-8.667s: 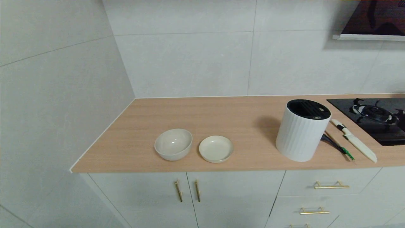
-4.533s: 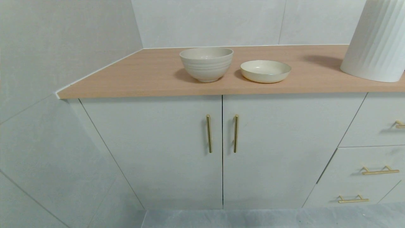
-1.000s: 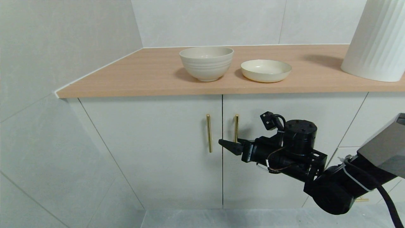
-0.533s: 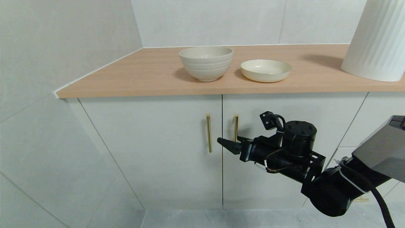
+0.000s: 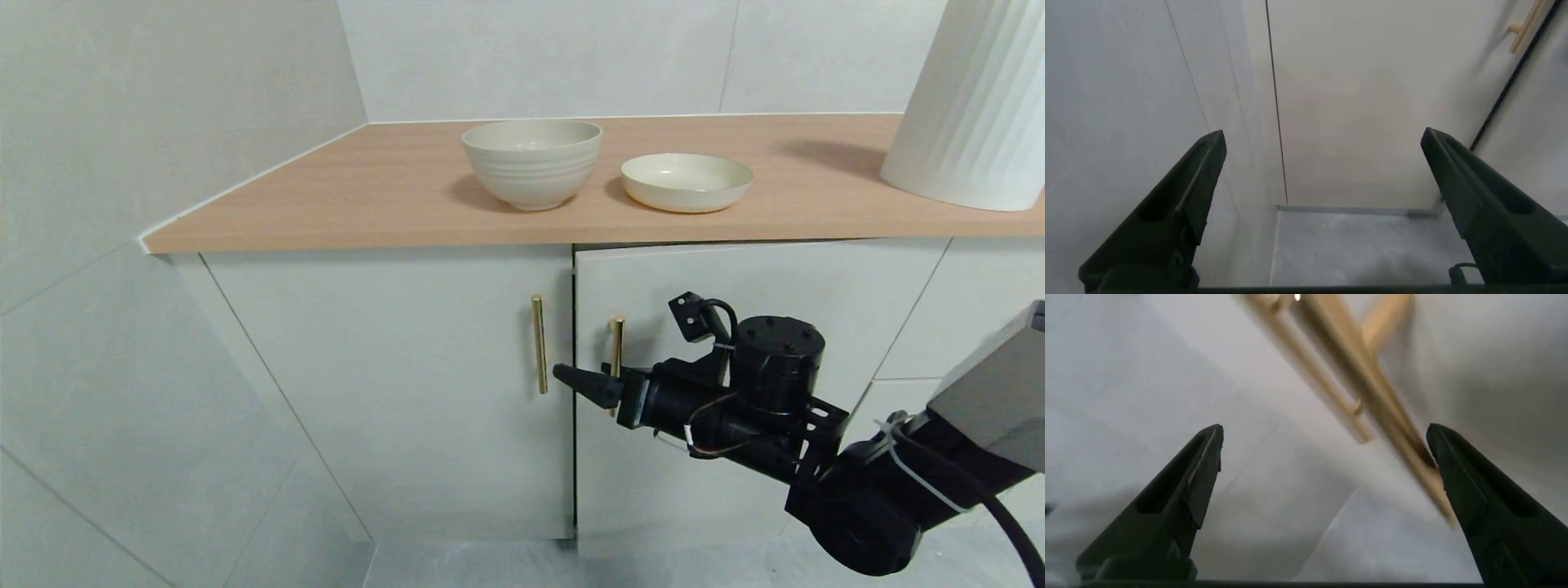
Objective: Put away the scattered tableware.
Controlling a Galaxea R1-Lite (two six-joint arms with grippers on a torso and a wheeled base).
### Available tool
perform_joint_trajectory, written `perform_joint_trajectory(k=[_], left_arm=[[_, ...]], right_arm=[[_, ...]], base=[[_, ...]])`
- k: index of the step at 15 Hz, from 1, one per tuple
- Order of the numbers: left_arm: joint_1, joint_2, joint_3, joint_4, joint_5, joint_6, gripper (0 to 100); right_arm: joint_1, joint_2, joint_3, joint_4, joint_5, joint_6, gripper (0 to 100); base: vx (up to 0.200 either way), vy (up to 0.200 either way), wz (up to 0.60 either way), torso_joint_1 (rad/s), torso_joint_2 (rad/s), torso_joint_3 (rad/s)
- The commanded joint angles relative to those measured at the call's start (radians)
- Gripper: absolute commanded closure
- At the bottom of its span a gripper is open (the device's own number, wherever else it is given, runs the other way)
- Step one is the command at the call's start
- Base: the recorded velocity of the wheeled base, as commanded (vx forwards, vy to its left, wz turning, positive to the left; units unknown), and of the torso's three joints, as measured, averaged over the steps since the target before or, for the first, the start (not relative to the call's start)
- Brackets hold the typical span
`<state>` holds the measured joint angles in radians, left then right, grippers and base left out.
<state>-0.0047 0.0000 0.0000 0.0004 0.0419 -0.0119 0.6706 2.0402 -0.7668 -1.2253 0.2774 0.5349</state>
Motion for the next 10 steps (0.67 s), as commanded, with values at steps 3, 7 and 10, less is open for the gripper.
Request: perform_joint_trajectory(k=[3,7,10], left_arm=[[0.0,0.0,0.0,0.0,0.001,0.0,0],[0.0,0.0,0.0,0.0,0.001,0.0,0],[0.0,0.0,0.0,0.0,0.001,0.0,0]], right_arm=[[-0.003,-0.144,0.113,-0.005,0.068,0.007,0],[0.006,-0.324,0.277,-0.005,0.166,0.007,0],[0.021,-0.431,0.373,-0.003,0.23,0.007,0]], base=[[0.0,0.0,0.0,0.0,0.0,0.0],[0.0,0.0,0.0,0.0,0.0,0.0],[0.0,0.0,0.0,0.0,0.0,0.0]])
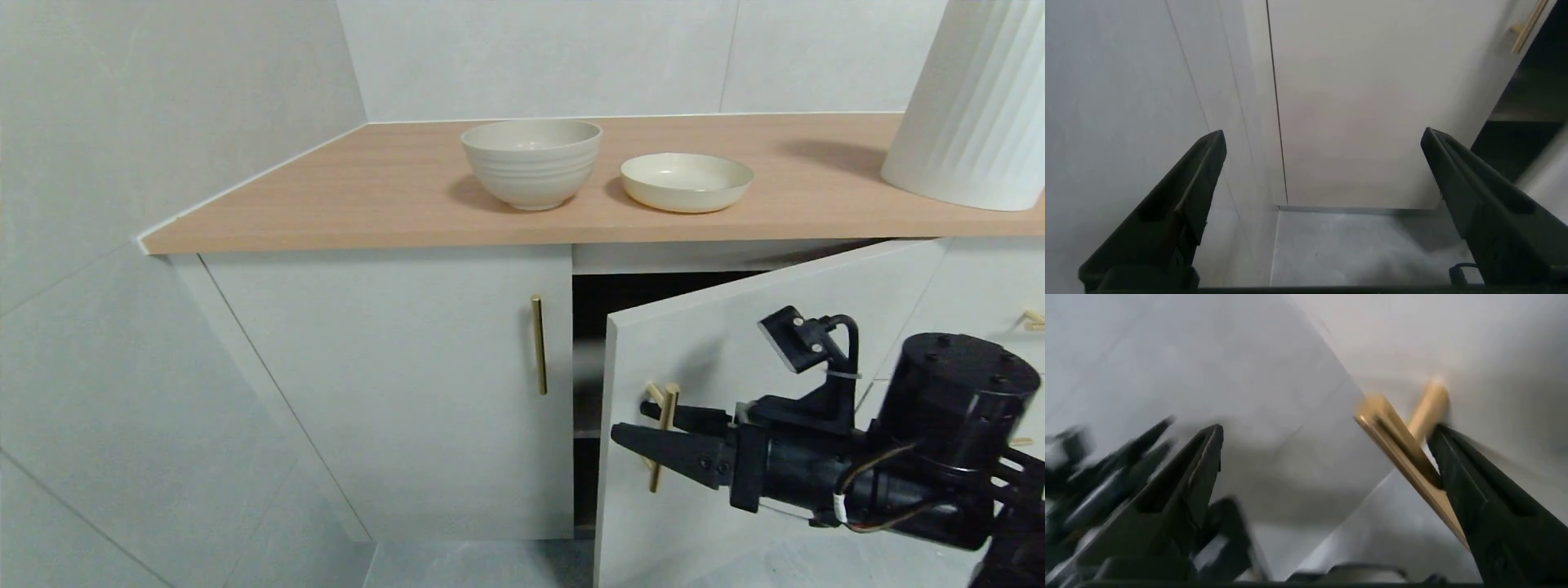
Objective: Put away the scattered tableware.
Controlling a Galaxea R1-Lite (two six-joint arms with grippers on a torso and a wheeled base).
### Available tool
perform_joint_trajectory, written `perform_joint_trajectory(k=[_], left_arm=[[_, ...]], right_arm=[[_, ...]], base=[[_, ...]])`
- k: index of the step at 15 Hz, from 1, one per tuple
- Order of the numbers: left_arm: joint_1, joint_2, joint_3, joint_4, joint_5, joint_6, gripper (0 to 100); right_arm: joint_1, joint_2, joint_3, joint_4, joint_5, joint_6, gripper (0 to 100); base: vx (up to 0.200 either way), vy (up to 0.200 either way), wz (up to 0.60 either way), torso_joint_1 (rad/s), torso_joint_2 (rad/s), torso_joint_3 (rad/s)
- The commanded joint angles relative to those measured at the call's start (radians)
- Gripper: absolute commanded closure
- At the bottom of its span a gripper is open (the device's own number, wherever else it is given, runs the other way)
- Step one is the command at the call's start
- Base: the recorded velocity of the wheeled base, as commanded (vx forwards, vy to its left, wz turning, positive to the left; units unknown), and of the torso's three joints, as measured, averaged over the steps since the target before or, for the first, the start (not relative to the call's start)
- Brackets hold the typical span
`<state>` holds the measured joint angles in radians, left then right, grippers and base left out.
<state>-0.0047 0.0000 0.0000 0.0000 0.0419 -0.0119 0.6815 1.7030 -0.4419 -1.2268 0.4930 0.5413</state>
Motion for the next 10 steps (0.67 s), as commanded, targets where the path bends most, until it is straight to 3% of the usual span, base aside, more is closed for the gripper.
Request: perform_joint_trajectory(k=[1,10], left_arm=[[0.0,0.0,0.0,0.0,0.001,0.0,0],[0.0,0.0,0.0,-0.002,-0.004,0.009,0]], right_arm=[[0.01,-0.102,0.058,-0.002,0.016,0.0,0],[0.012,-0.132,0.127,-0.002,0.022,0.0,0]], base=[[0.0,0.0,0.0,0.0,0.0,0.0],[0.0,0.0,0.0,0.0,0.0,0.0]])
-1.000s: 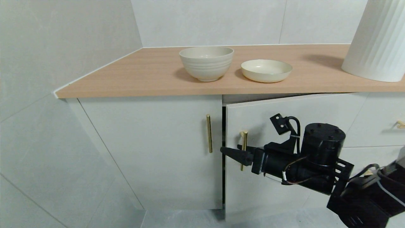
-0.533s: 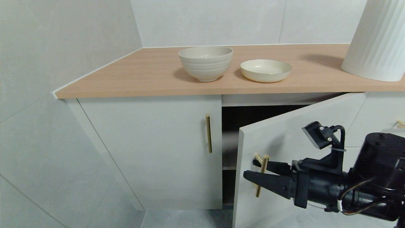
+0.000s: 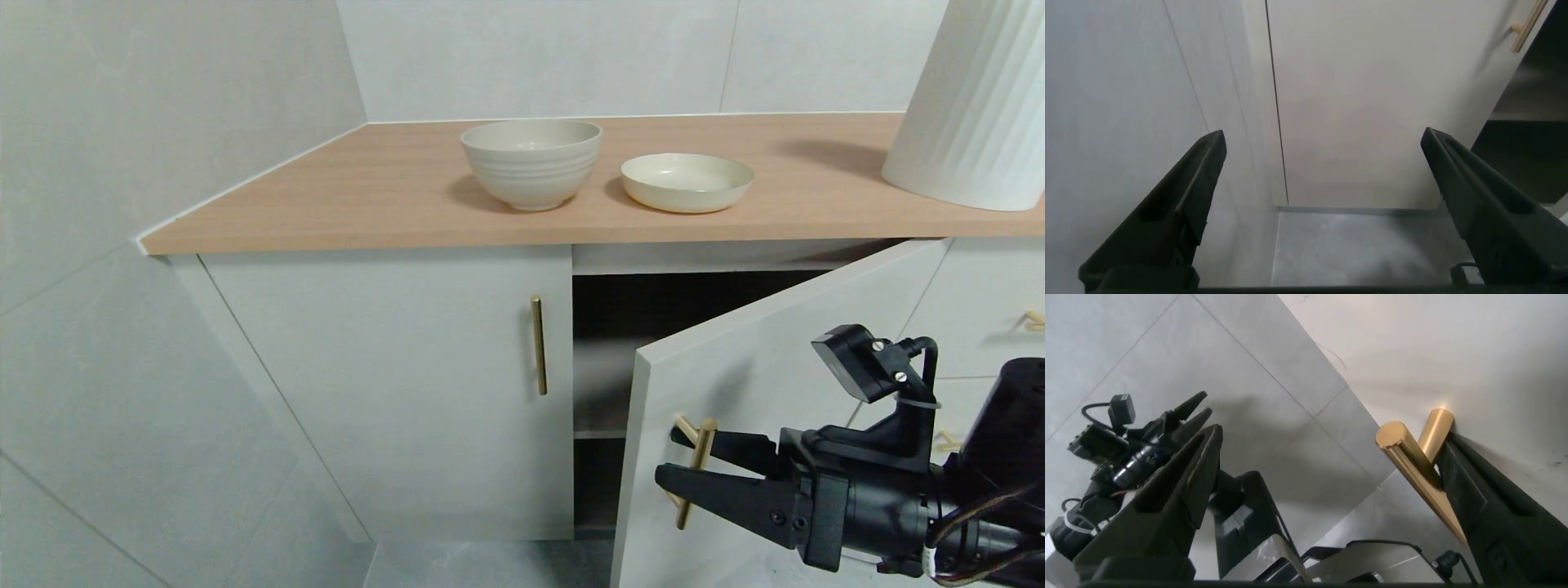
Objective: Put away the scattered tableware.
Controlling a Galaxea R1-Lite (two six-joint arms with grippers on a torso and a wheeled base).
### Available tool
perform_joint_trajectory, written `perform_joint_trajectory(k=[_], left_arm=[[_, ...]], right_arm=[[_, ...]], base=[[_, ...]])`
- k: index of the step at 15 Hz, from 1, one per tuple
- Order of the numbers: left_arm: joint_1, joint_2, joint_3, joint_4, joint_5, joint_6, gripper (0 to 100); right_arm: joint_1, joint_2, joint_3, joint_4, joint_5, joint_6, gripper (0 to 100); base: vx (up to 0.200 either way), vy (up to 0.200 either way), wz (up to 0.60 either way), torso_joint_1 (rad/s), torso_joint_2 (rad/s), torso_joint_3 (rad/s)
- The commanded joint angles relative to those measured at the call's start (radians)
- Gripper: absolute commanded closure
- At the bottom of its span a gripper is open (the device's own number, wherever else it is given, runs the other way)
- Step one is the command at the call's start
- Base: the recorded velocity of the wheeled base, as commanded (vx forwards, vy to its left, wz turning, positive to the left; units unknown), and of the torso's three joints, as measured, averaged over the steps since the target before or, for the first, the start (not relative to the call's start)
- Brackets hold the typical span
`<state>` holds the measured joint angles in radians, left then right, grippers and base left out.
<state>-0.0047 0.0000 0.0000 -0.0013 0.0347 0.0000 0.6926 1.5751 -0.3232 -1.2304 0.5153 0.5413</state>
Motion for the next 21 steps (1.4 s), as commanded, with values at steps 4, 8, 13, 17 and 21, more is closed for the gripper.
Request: perform_joint_trajectory(k=[4,8,13,17,21], left_arm=[[-0.008,0.091,-0.267,0.095,-0.317,-0.043,0],[-0.008,0.442,-0.492,0.118,-0.573,-0.043,0],[-0.118,0.939,-0.699,0.067,-0.757,-0.037,0],[-0.196,1.22,-0.655,-0.172,-0.688,-0.035,0],[-0.345,1.376,-0.54,-0.431,-0.527,-0.064,0]], right_arm=[[0.018,-0.006,0.01,0.002,-0.003,0.0,0],[0.018,0.002,0.012,0.002,-0.003,0.0,0],[0.019,0.002,0.012,0.002,-0.003,0.0,0],[0.024,0.002,0.012,0.002,-0.003,0.0,0],[0.025,0.016,0.013,0.002,-0.003,0.0,0]], base=[[0.0,0.0,0.0,0.0,0.0,0.0],[0.0,0.0,0.0,0.0,0.0,0.0],[0.0,0.0,0.0,0.0,0.0,0.0],[0.0,0.0,0.0,0.0,0.0,0.0],[0.0,0.0,0.0,0.0,0.0,0.0]])
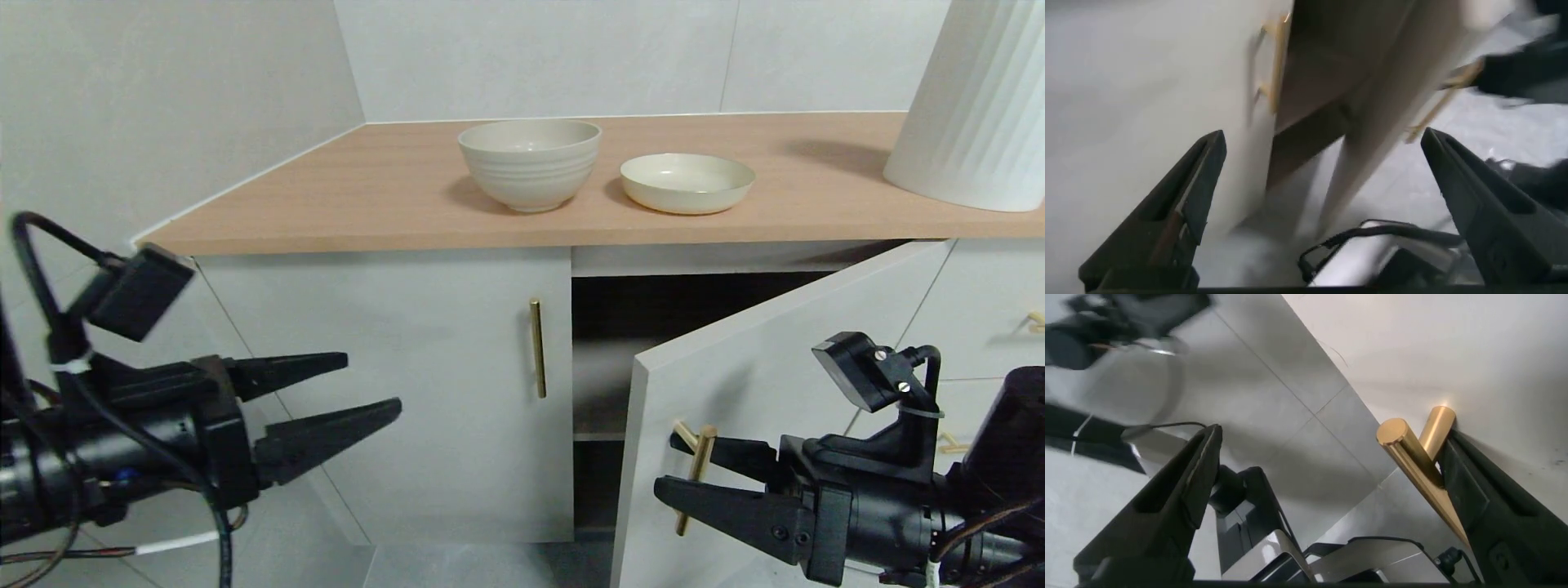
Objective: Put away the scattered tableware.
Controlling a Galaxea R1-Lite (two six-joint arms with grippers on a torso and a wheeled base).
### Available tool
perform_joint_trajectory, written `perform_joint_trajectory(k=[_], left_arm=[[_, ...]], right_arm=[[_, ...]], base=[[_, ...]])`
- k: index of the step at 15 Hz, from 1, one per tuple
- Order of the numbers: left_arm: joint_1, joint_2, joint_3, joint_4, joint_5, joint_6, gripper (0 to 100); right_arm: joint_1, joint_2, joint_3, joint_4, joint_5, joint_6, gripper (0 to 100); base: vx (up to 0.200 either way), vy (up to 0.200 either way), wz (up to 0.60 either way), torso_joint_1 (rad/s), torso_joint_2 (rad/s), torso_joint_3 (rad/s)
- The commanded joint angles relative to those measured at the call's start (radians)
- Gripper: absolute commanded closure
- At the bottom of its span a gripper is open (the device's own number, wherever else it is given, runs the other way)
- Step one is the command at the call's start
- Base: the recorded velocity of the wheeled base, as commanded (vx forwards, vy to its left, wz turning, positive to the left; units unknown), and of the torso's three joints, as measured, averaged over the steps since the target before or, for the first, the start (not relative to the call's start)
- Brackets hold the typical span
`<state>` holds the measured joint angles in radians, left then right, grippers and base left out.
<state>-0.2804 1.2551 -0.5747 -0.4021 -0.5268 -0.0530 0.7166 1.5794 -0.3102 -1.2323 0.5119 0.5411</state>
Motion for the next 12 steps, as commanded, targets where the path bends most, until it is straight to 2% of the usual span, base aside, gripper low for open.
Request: perform_joint_trajectory(k=[1,3,4,7,8,12], left_arm=[[-0.103,0.136,0.041,-0.047,0.057,-0.034,0],[-0.192,0.167,0.055,-0.093,0.071,-0.11,0],[-0.214,0.185,0.058,-0.115,0.071,-0.137,0],[-0.221,0.213,0.072,-0.155,0.073,-0.145,0],[-0.224,0.214,0.073,-0.158,0.073,-0.145,100],[-0.23,0.224,0.073,-0.159,0.073,-0.137,100]], right_arm=[[0.001,0.014,0.0,0.004,0.0,0.0,0],[0.001,0.014,0.0,0.004,0.0,0.0,0],[0.001,0.018,0.0,0.004,0.0,0.0,0],[0.003,0.039,0.0,0.004,0.0,-0.001,0],[0.009,0.039,0.0,0.004,0.0,-0.001,0],[0.015,0.039,0.0,0.004,-0.001,-0.001,0]], base=[[0.0,0.0,0.0,0.0,0.0,0.0],[0.0,0.0,0.0,0.0,0.0,0.0],[0.0,0.0,0.0,0.0,0.0,0.0],[0.0,0.0,0.0,0.0,0.0,0.0],[0.0,0.0,0.0,0.0,0.0,0.0],[0.0,0.0,0.0,0.0,0.0,0.0]])
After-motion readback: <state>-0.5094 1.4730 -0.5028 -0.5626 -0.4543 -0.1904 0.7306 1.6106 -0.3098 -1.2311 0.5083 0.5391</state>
